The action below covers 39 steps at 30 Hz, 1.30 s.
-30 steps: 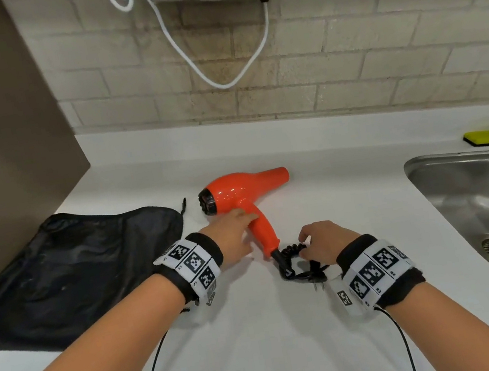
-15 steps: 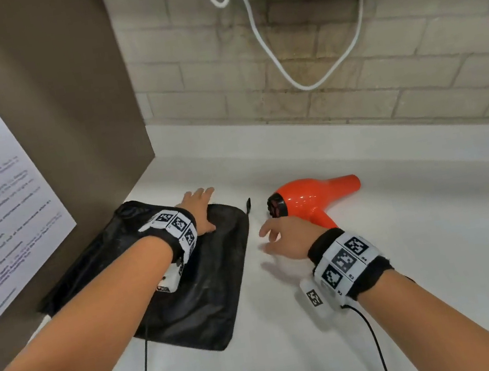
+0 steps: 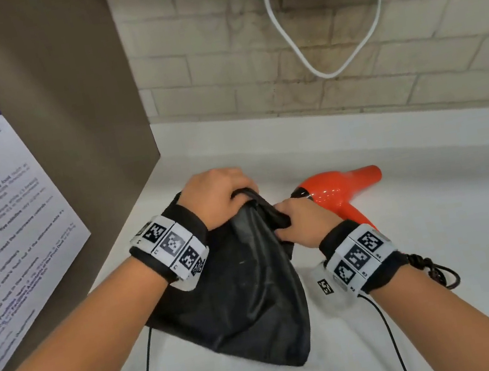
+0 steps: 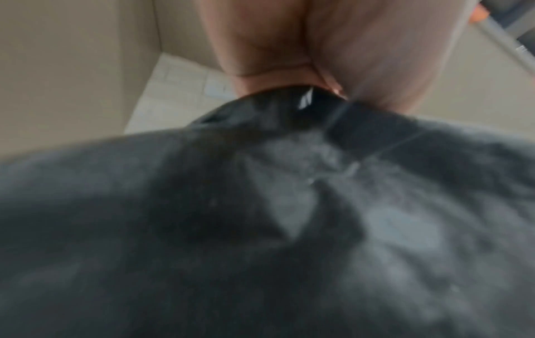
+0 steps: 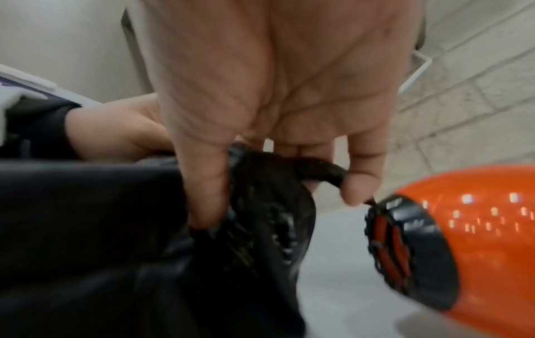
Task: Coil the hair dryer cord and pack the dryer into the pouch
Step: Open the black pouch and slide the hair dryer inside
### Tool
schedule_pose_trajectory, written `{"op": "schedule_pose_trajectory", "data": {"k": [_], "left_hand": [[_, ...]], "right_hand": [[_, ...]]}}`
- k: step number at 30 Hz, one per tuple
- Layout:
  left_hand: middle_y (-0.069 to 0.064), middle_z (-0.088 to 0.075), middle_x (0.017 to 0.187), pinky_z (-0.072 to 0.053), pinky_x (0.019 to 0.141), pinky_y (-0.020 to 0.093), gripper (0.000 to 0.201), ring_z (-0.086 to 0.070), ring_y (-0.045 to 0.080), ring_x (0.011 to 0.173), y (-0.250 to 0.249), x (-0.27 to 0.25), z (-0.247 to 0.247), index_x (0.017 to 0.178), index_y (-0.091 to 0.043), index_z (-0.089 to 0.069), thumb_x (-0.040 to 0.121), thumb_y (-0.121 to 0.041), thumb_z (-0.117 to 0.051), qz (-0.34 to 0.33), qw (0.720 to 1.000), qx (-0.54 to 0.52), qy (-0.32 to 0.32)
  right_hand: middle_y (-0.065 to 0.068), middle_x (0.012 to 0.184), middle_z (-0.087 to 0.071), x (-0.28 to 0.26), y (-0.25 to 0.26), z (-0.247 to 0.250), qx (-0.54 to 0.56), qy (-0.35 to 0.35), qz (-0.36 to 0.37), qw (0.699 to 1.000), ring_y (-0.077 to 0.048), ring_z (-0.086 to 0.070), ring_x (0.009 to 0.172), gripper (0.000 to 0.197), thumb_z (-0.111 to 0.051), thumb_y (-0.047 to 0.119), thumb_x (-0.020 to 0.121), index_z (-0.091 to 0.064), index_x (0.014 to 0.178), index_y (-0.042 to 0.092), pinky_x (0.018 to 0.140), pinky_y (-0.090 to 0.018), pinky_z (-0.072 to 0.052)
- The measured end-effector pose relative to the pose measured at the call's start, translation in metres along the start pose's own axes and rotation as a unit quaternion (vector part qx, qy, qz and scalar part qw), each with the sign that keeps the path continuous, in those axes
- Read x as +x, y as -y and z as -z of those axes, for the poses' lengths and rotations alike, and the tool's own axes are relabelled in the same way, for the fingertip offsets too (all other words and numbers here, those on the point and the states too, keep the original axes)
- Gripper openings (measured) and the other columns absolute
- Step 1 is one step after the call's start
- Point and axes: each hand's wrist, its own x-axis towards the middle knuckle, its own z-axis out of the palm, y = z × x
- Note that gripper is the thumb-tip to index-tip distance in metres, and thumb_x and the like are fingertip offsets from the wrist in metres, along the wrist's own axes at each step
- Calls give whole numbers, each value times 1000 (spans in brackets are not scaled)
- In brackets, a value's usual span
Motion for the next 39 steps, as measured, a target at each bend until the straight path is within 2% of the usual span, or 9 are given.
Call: {"op": "schedule_pose_trajectory", "data": {"k": [4,9,11,14,18,21,26,34,39], "left_hand": [[-5,-70,89,-51,73,32,29,-65,18,84,-27,-11,10,95,-24,-70,80,-29,-46,-53,994,-71,-67],[-12,-57,73,-44,65,10,33,-56,-5,67,-51,-26,-7,120,-23,-56,91,-38,-48,69,938,-266,211],[-5,-60,81,-51,69,24,33,-61,10,81,-44,-27,-8,111,-21,-61,95,-37,-37,119,921,-301,219],[4,-49,117,-38,95,32,27,-45,23,115,-23,-21,-11,100,-25,-70,91,-38,-48,103,985,-90,104],[5,1,156,-9,112,58,30,1,41,140,-2,-14,-29,109,-42,-64,83,-53,-54,137,948,93,271],[8,-5,155,-11,113,58,47,-13,43,138,8,-14,-46,128,-47,-44,83,-62,-47,182,925,92,319],[13,-47,132,-39,100,35,53,-51,29,115,20,-6,-49,126,-24,-52,84,-54,-52,223,941,-56,248],[10,-48,136,-40,97,27,60,-49,28,119,22,-4,-44,131,-23,-47,77,-4,-62,229,932,-123,254],[14,-46,133,-31,100,24,56,-44,29,123,13,-7,-13,130,-8,-45,76,7,-50,191,964,-187,14]], "right_hand": [[-17,108,-52,-7,-7,1,-84,-23,-42,995,-34,-51,101,24,-44,5,85,-62,101,9,82,-34,-41],[-10,78,-59,-23,-16,13,133,-152,-29,979,-22,-55,72,41,-34,-19,73,-66,90,0,49,-12,-41],[-9,84,-57,-31,-17,15,135,-167,-4,977,-21,-52,81,44,-34,-22,69,-69,85,1,62,-17,-42],[-2,85,-48,-44,-16,14,160,-144,25,976,-17,-47,82,42,-41,-21,68,-70,79,8,68,-11,-37],[4,71,-40,-55,-14,13,313,-155,51,936,-10,-41,67,7,-58,15,63,-57,56,17,67,-19,-34],[-7,63,-33,-54,-12,10,385,-203,52,899,-20,-34,62,51,-56,47,72,-37,49,6,68,-35,-28],[6,51,-33,-56,-16,7,370,-240,70,895,-8,-31,49,56,-66,19,80,-32,38,6,58,-20,-30],[8,69,-49,-63,-15,11,295,-194,83,932,-7,-46,65,38,-60,-14,72,-58,65,23,66,-14,-41],[8,80,-27,-59,-32,6,37,-194,-3,980,-17,-37,76,35,-45,-18,70,-69,79,5,68,-4,-34]]}}
